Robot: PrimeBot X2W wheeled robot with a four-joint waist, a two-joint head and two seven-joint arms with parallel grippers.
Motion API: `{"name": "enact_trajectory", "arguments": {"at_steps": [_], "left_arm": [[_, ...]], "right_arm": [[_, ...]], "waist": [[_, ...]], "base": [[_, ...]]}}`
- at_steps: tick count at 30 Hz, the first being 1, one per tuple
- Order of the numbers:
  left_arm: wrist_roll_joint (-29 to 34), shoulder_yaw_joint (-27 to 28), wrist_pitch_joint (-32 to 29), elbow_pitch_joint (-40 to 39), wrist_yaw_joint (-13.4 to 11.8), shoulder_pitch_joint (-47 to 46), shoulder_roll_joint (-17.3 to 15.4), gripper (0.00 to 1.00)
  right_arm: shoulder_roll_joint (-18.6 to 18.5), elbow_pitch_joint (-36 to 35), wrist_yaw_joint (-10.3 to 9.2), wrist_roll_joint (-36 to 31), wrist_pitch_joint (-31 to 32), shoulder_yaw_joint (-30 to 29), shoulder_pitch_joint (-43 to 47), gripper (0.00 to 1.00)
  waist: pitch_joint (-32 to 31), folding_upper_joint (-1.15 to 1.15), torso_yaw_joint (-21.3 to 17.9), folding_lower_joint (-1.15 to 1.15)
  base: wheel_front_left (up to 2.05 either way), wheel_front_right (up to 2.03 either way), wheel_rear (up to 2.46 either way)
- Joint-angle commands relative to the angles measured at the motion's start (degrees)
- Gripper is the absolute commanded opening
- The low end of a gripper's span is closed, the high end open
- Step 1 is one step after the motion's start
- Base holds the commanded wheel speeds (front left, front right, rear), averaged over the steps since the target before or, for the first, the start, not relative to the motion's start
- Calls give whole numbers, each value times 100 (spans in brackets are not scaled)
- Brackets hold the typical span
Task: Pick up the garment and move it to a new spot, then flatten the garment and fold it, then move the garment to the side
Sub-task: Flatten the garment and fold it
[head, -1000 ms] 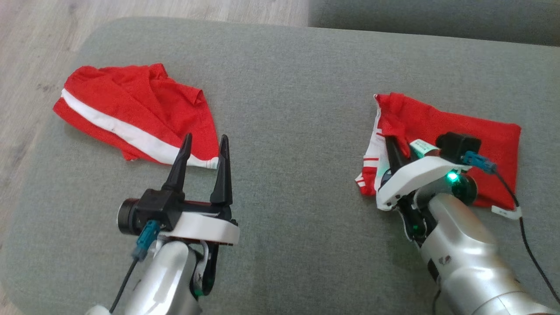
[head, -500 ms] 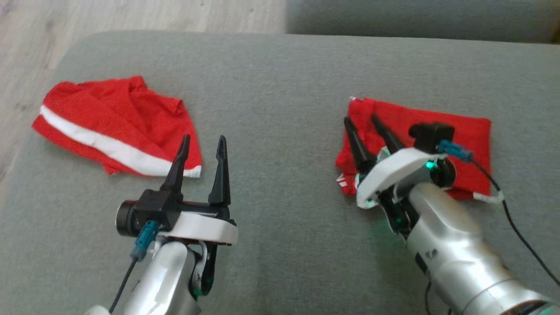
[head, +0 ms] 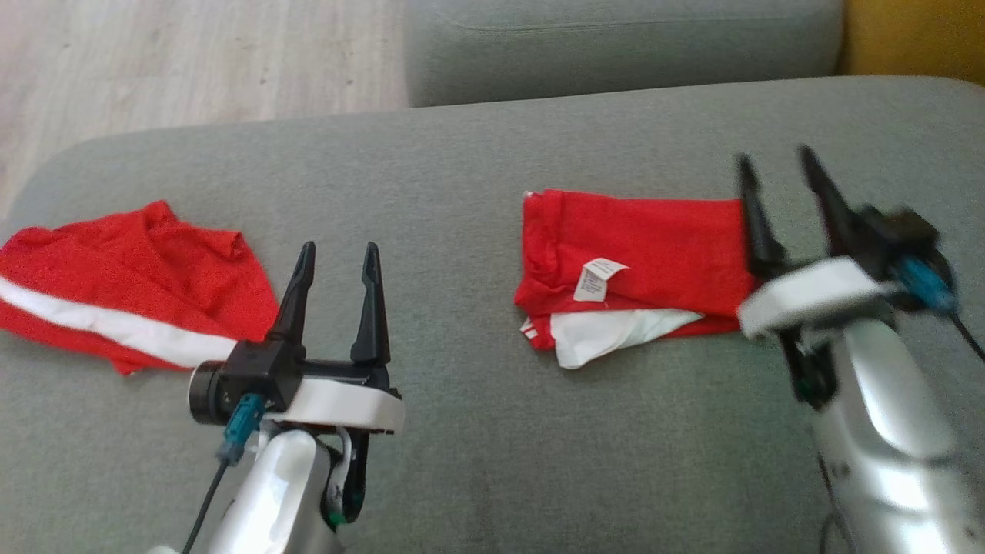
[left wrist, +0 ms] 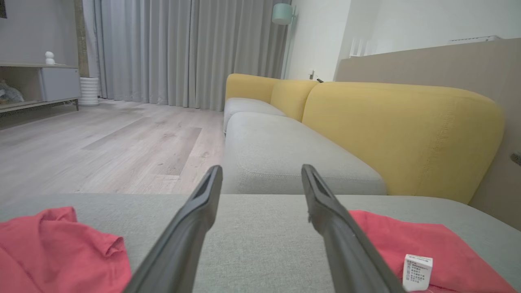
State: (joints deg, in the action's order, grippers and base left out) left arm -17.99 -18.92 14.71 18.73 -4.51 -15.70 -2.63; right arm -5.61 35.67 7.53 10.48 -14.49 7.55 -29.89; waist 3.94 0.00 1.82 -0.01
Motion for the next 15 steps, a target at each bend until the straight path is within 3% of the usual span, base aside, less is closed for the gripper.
{"name": "enact_trajectory", "arguments": {"at_steps": [1,7,15], "left_arm": [[60,259,29,-198,16,-133,-25,100],[122,343,29,-233,30,-43,-25,100],[156,394,29,-244,43,-15,-25,100]], "right_arm": [[3,-604,-4,-373,-51,-288,356,100],[131,-1730,-4,-886,-51,-941,1505,100],[257,-2129,-4,-994,-51,-1049,2017,100]], "waist": [[11,0,-149,1],[130,0,-297,1],[258,0,-358,1]], "base": [[0,0,0],[0,0,0],[0,0,0]]}}
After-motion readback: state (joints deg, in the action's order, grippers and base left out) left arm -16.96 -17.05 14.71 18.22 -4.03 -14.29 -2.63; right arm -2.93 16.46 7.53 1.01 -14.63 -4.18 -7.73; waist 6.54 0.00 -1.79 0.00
